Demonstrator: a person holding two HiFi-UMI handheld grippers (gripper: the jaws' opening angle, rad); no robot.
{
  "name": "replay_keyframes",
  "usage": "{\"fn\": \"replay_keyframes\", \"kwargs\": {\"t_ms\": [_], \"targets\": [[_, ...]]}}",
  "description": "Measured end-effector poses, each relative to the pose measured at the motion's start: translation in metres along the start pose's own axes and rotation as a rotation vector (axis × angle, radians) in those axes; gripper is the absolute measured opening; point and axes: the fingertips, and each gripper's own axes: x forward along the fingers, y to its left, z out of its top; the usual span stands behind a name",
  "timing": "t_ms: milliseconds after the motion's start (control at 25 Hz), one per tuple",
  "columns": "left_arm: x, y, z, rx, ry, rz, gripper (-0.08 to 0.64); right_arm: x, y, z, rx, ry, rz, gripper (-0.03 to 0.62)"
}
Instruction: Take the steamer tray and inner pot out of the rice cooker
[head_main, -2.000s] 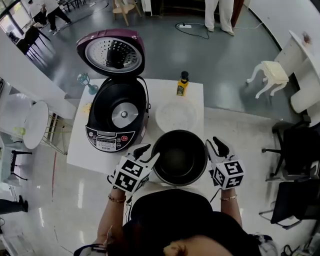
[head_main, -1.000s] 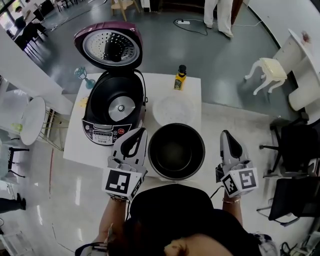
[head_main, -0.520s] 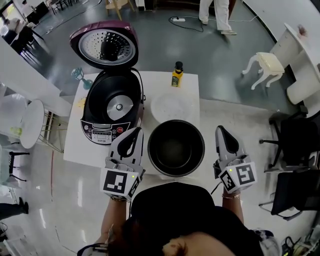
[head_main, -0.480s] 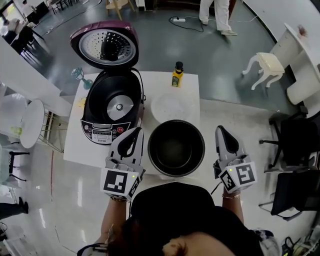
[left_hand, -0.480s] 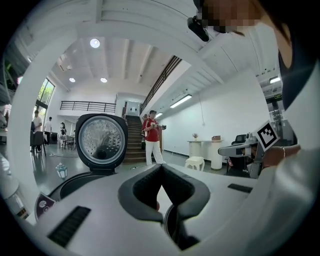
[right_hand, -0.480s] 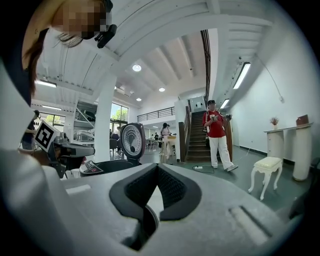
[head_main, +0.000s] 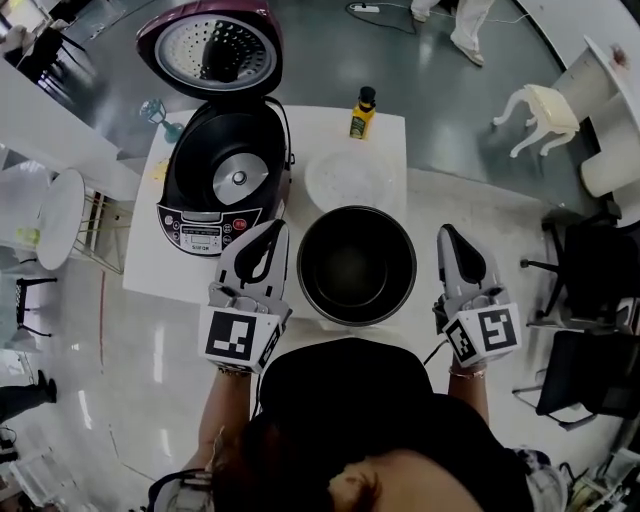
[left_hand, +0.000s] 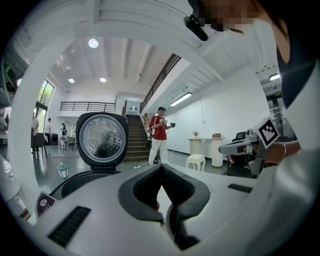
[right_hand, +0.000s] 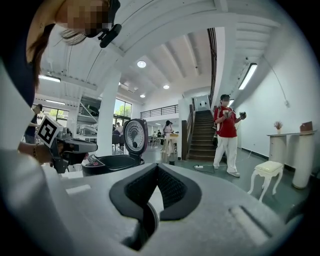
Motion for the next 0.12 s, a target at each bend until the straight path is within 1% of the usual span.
{"fn": "replay_keyframes", "kwargs": {"t_ms": [120], "targets": [[0.0033,-0.0030,-0.0065,0.017,0.019,-0.016,0.003,0.0007,-0.0012,-0.0072,0.006,0.018,-0.007,0.005]]}}
